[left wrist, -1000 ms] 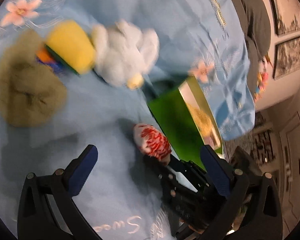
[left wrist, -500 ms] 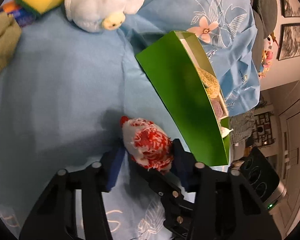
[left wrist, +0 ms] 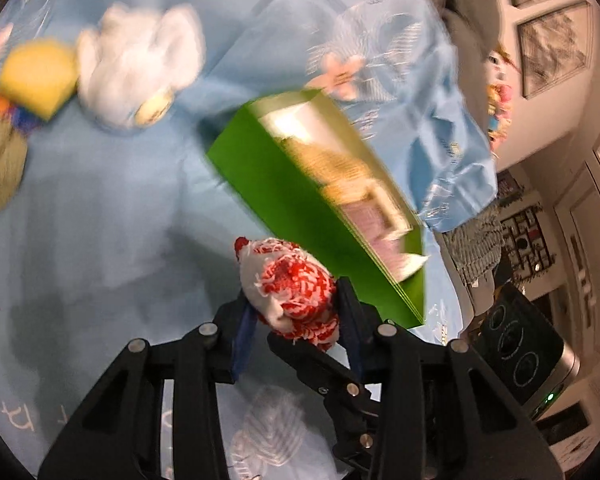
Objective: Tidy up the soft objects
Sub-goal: 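Lift the knit ball with both grippers toward the green box, then lower the knit ball into the green box and open both grippers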
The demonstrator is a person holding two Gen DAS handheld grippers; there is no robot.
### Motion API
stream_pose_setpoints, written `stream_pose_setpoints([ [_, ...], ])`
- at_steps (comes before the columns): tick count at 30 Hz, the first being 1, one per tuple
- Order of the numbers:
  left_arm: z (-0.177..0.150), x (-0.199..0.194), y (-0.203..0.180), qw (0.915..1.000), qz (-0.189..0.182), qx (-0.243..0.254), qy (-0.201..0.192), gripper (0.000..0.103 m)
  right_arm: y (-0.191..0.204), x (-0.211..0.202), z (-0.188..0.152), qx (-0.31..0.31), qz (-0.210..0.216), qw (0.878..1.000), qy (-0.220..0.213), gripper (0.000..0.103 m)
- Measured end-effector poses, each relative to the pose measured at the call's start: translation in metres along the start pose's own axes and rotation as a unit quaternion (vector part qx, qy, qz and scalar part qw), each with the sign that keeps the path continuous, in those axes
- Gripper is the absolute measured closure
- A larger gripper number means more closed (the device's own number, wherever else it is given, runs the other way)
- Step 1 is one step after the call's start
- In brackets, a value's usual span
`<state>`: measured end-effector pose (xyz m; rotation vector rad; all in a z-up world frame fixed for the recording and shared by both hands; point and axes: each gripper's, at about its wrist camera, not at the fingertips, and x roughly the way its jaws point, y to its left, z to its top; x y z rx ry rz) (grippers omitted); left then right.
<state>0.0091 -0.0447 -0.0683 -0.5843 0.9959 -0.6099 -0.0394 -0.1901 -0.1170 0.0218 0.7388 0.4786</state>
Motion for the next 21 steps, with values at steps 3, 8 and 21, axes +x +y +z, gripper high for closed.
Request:
stream_pose_setpoints([
  [3, 0.004, -0.006, -0.027, 0.9989, -0.002, 0.042, -0.021, 0.066, -0.006, -0.02, 0.009, 0.004, 0.003, 0.999, -0.036, 0.067],
  [8, 0.026, 0.012, -0.063, 0.9976, 0.001, 0.07, -0.006, 0.066, -0.032, -0.04, 0.022, 0.03, -0.003, 0.997, -0.075, 0.067],
  [21, 0.067, 0.119, -0.109, 0.9904, 0.06, 0.104, 0.069, 0.066, -0.128, -0.03, 0.034, 0.16, -0.058, 0.983, -0.063, 0.067],
])
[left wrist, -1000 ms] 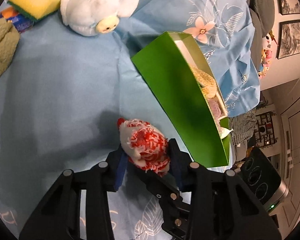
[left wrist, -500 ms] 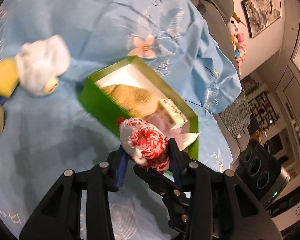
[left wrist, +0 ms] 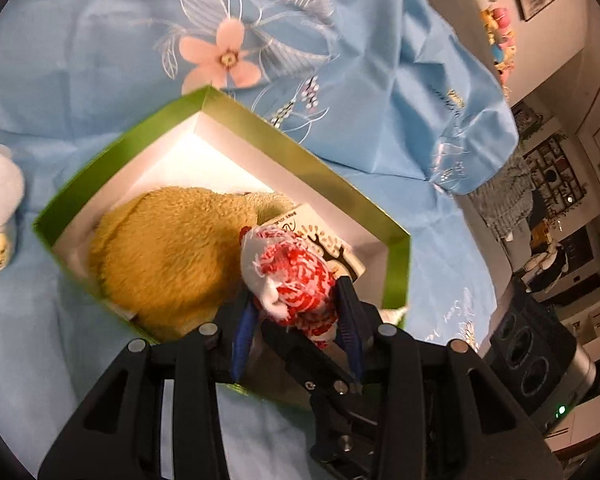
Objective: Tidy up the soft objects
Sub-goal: 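Lower the knit ball into the green box and open both grippers, then move both tools to the olive-green towel and close on it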
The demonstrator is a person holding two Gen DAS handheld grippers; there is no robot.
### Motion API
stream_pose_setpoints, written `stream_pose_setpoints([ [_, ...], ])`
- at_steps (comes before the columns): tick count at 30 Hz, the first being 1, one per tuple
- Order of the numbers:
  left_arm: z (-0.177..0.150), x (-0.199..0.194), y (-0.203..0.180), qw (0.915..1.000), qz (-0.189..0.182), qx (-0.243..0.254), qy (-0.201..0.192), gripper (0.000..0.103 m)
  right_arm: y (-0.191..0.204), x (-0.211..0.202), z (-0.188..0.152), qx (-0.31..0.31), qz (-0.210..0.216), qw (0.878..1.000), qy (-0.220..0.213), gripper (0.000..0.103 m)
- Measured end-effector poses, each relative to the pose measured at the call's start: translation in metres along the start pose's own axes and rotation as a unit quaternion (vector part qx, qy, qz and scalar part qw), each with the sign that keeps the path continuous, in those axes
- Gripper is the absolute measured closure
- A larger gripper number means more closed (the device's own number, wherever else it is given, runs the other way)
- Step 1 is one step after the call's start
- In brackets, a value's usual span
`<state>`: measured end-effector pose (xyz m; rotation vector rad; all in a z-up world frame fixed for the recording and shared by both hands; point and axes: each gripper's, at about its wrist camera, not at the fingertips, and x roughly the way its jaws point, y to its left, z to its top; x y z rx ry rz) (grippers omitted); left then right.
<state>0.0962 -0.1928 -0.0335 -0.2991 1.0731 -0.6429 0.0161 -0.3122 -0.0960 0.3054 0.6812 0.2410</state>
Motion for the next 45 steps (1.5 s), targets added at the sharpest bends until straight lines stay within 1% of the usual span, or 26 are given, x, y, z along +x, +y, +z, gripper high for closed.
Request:
stream_pose_setpoints([
  [5, 0.012, 0.024, 0.002, 0.9998, 0.009, -0.012, 0.015, 0.066, -0.014, 0.011, 0.005, 0.035, -0.031, 0.999, 0.002, 0.067],
  [8, 0.019, 0.035, 0.001, 0.9995, 0.012, -0.02, 0.019, 0.062, -0.017, 0.009, 0.006, 0.045, -0.047, 0.998, -0.004, 0.066],
  [9, 0.021, 0.037, 0.001, 0.9995, 0.012, -0.023, 0.018, 0.053, -0.018, 0.007, 0.006, 0.047, -0.049, 0.998, -0.008, 0.061],
  [10, 0.022, 0.037, 0.0, 0.9995, 0.011, -0.025, 0.019, 0.038, -0.02, 0.005, 0.008, 0.05, -0.057, 0.997, -0.011, 0.053],
  [11, 0.022, 0.036, 0.0, 0.9994, 0.008, -0.028, 0.02, 0.03, -0.02, 0.003, 0.008, 0.049, -0.063, 0.997, -0.014, 0.052],
  [12, 0.023, 0.033, 0.0, 0.9992, -0.007, -0.033, 0.02, 0.02, -0.02, -0.001, 0.009, 0.043, -0.066, 0.997, -0.015, 0.049],
  [13, 0.023, 0.03, -0.001, 0.9991, -0.017, -0.034, 0.018, 0.017, -0.02, -0.002, 0.01, 0.041, -0.067, 0.997, -0.015, 0.046],
  [14, 0.022, 0.023, -0.003, 0.9993, -0.02, -0.031, 0.008, 0.017, -0.019, -0.005, 0.01, 0.039, -0.065, 0.997, -0.016, 0.044],
  [16, 0.022, 0.012, -0.007, 0.9997, -0.01, -0.02, -0.009, 0.016, -0.018, -0.009, 0.011, 0.039, -0.067, 0.997, -0.016, 0.028],
  [17, 0.022, 0.006, -0.008, 0.9997, -0.006, -0.016, -0.015, 0.015, -0.018, -0.011, 0.01, 0.04, -0.069, 0.997, -0.016, 0.026],
  [18, 0.021, -0.003, -0.009, 0.9996, -0.005, -0.015, -0.023, 0.01, -0.019, -0.014, 0.01, 0.041, -0.07, 0.997, -0.018, 0.025],
  [19, 0.02, -0.009, -0.009, 0.9994, -0.005, -0.016, -0.03, 0.0, -0.019, -0.018, 0.01, 0.041, -0.07, 0.996, -0.02, 0.025],
  [21, 0.016, -0.025, -0.009, 0.9986, -0.007, -0.015, -0.05, 0.001, -0.018, -0.025, 0.011, 0.04, -0.07, 0.996, -0.031, 0.025],
  [23, 0.008, -0.046, -0.01, 0.9966, -0.003, -0.004, -0.082, 0.001, -0.013, -0.035, 0.011, 0.032, -0.071, 0.996, -0.051, 0.023],
  [25, 0.0, -0.06, -0.007, 0.995, 0.006, 0.005, -0.1, 0.001, -0.006, -0.043, 0.011, 0.019, -0.077, 0.994, -0.07, 0.011],
  [26, -0.005, -0.067, -0.004, 0.9939, 0.012, 0.006, -0.109, 0.001, -0.003, -0.046, 0.011, 0.012, -0.081, 0.993, -0.079, 0.009],
  [28, -0.014, -0.076, 0.003, 0.9927, 0.024, 0.007, -0.118, 0.001, 0.003, -0.05, 0.01, -0.003, -0.087, 0.992, -0.093, 0.008],
  [29, -0.02, -0.083, 0.009, 0.9917, 0.035, 0.005, -0.124, 0.001, 0.007, -0.051, 0.009, -0.01, -0.089, 0.991, -0.096, 0.008],
  [31, -0.029, -0.093, 0.022, 0.9901, 0.043, -0.002, -0.134, 0.001, 0.01, -0.05, 0.008, -0.016, -0.087, 0.992, -0.093, 0.007],
  [34, -0.044, -0.109, 0.048, 0.9864, 0.05, -0.03, -0.154, 0.001, 0.013, -0.048, 0.005, -0.012, -0.053, 0.995, -0.088, 0.007],
  [35, -0.049, -0.112, 0.058, 0.9853, 0.056, -0.042, -0.156, 0.001, 0.014, -0.048, 0.004, -0.008, -0.036, 0.995, -0.092, 0.006],
  [37, -0.056, -0.117, 0.072, 0.9847, 0.061, -0.057, -0.153, 0.001, 0.018, -0.052, 0.003, -0.006, -0.006, 0.994, -0.11, 0.0],
  [38, -0.06, -0.118, 0.08, 0.9845, 0.064, -0.062, -0.151, 0.001, 0.021, -0.052, 0.002, -0.008, 0.009, 0.993, -0.117, 0.0],
  [39, -0.064, -0.121, 0.086, 0.9845, 0.065, -0.064, -0.149, 0.001, 0.025, -0.054, 0.001, -0.016, 0.03, 0.992, -0.125, 0.0],
  [41, -0.07, -0.125, 0.095, 0.9838, 0.064, -0.067, -0.154, 0.001, 0.037, -0.053, -0.004, -0.038, 0.052, 0.989, -0.13, 0.0],
  [45, -0.076, -0.135, 0.107, 0.9819, 0.064, -0.053, -0.17, 0.001, 0.062, -0.045, -0.015, -0.082, 0.069, 0.988, -0.109, 0.0],
])
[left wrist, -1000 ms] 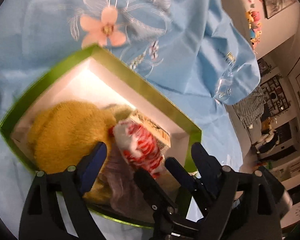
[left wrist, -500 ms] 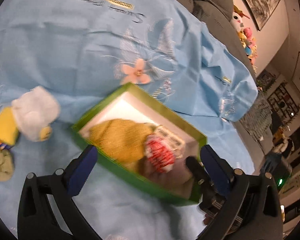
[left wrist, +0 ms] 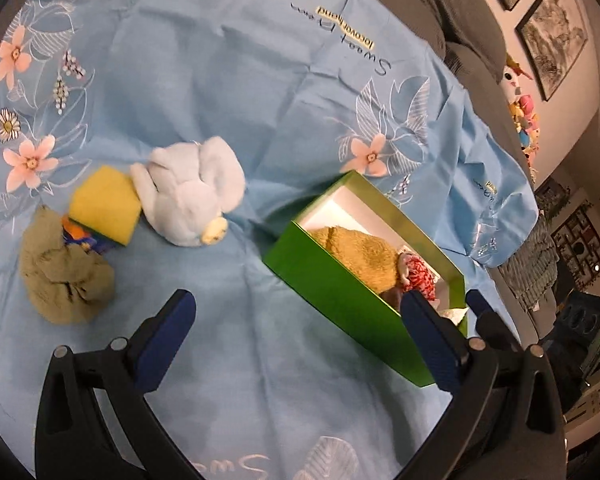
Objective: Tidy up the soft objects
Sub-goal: 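Move both tools to the olive-green towel and close on it, then lift the olive-green towel with both grippers toward the box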
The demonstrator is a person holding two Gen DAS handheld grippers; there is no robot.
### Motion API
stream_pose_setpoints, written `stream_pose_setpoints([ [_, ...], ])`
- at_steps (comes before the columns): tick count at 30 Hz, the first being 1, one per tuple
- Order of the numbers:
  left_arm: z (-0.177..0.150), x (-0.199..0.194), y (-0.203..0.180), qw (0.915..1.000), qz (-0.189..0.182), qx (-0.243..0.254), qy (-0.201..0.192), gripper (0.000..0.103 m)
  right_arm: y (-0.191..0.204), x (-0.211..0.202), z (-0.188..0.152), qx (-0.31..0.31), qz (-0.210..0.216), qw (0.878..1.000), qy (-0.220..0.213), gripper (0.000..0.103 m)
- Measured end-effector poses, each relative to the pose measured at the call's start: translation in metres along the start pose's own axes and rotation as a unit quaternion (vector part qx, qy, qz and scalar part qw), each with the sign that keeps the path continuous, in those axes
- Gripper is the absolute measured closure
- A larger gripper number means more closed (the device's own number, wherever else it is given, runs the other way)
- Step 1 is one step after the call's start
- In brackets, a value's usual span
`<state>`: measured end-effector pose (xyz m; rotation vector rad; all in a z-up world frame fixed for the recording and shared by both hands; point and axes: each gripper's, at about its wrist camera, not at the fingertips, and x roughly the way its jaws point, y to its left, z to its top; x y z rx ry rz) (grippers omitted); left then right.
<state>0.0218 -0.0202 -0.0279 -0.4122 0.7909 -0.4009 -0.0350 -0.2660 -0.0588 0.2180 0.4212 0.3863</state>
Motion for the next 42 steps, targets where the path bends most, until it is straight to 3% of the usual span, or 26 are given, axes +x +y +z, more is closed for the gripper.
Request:
stream_pose_setpoints([
  [7, 0.005, 0.001, 0.032, 0.9994, -0.017, -0.022, 0.02, 0.001, 0.064, 0.013, -0.023, -0.11, 0.032, 0.993, 0.025, 0.0],
  [11, 0.01, -0.013, 0.059, 0.9985, -0.029, -0.043, 0.018, 0.001, 0.082, 0.041, -0.04, -0.085, 0.044, 0.992, 0.081, 0.0],
  [14, 0.016, -0.029, 0.083, 0.9984, -0.011, -0.053, 0.013, 0.001, 0.092, 0.065, -0.052, -0.064, 0.05, 0.989, 0.124, 0.0],
  [21, 0.022, -0.037, 0.139, 0.9929, 0.087, -0.078, 0.022, 0.001, 0.15, 0.122, -0.067, -0.125, 0.048, 0.977, 0.168, 0.0],
  [26, 0.022, -0.026, 0.181, 0.9882, 0.074, -0.132, 0.024, 0.003, 0.174, 0.178, -0.072, -0.152, 0.034, 0.966, 0.207, 0.0],
  [30, 0.026, -0.016, 0.194, 0.987, 0.049, -0.152, 0.02, 0.015, 0.183, 0.208, -0.073, -0.168, 0.025, 0.96, 0.22, 0.0],
  [32, 0.026, -0.009, 0.197, 0.9853, 0.044, -0.162, 0.029, 0.028, 0.183, 0.223, -0.074, -0.164, 0.026, 0.958, 0.235, 0.0],
  [33, 0.026, -0.005, 0.198, 0.9843, 0.043, -0.168, 0.034, 0.041, 0.183, 0.231, -0.077, -0.157, 0.031, 0.956, 0.248, 0.001],
  [34, 0.024, -0.001, 0.2, 0.9824, 0.046, -0.176, 0.043, 0.054, 0.183, 0.233, -0.078, -0.156, 0.034, 0.954, 0.254, 0.008],
  [35, 0.023, 0.001, 0.202, 0.981, 0.049, -0.181, 0.048, 0.058, 0.183, 0.237, -0.081, -0.157, 0.036, 0.952, 0.26, 0.014],
  [37, 0.021, 0.002, 0.205, 0.9785, 0.05, -0.193, 0.051, 0.066, 0.183, 0.241, -0.086, -0.152, 0.048, 0.949, 0.272, 0.043],
  [39, 0.02, 0.0, 0.207, 0.9775, 0.051, -0.198, 0.051, 0.069, 0.18, 0.238, -0.086, -0.14, 0.058, 0.951, 0.269, 0.052],
  [40, 0.019, -0.001, 0.207, 0.9774, 0.054, -0.198, 0.05, 0.072, 0.18, 0.236, -0.085, -0.139, 0.06, 0.951, 0.269, 0.062],
  [42, 0.018, -0.003, 0.205, 0.9774, 0.055, -0.198, 0.05, 0.076, 0.177, 0.231, -0.085, -0.134, 0.068, 0.951, 0.269, 0.069],
])
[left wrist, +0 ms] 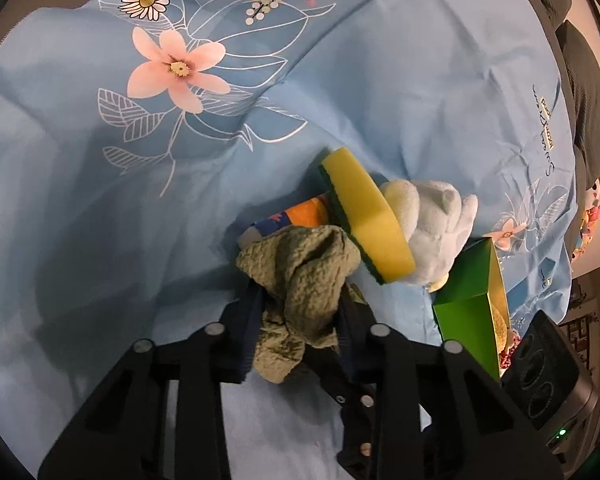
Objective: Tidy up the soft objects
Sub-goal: 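Lift the olive-green towel with both grippers toward the box, then lower the towel into the green box and open both grippers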
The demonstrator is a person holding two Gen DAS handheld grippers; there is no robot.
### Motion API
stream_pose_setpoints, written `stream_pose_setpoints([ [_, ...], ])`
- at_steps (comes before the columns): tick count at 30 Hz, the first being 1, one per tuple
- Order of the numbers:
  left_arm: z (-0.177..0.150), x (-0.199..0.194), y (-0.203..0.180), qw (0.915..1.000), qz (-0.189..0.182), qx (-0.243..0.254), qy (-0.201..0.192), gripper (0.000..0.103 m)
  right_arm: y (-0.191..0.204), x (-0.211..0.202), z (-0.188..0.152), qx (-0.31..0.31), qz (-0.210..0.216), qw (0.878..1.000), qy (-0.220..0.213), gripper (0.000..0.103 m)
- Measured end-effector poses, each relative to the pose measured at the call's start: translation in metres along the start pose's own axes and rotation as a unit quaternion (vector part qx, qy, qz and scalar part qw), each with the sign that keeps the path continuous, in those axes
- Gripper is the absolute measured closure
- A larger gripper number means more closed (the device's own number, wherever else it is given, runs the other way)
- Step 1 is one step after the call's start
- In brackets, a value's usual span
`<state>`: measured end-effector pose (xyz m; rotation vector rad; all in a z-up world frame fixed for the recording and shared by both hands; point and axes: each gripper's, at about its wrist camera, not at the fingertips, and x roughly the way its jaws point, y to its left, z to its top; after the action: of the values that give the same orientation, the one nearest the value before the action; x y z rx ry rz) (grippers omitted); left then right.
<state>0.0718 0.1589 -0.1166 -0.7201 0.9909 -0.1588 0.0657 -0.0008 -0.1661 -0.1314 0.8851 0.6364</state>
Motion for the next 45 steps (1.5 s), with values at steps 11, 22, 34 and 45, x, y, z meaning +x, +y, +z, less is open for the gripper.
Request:
stream_pose_setpoints([
  [11, -0.026, -0.02, -0.05, 0.9961, 0.007, 0.084, -0.025, 0.078, -0.007, -0.059, -0.022, 0.03, 0.003, 0.997, -0.071, 0.072],
  [22, -0.058, -0.041, -0.121, 0.9806, -0.016, 0.184, -0.067, 0.078, -0.017, -0.137, -0.033, 0.036, -0.016, 0.987, -0.159, 0.072],
  [34, -0.079, -0.037, -0.182, 0.9701, -0.041, 0.225, -0.081, 0.078, -0.054, -0.192, -0.041, 0.053, -0.038, 0.977, -0.204, 0.072],
  [45, -0.103, -0.018, -0.239, 0.9605, -0.052, 0.262, -0.077, 0.08, -0.093, -0.225, -0.055, 0.073, -0.064, 0.969, -0.229, 0.072],
])
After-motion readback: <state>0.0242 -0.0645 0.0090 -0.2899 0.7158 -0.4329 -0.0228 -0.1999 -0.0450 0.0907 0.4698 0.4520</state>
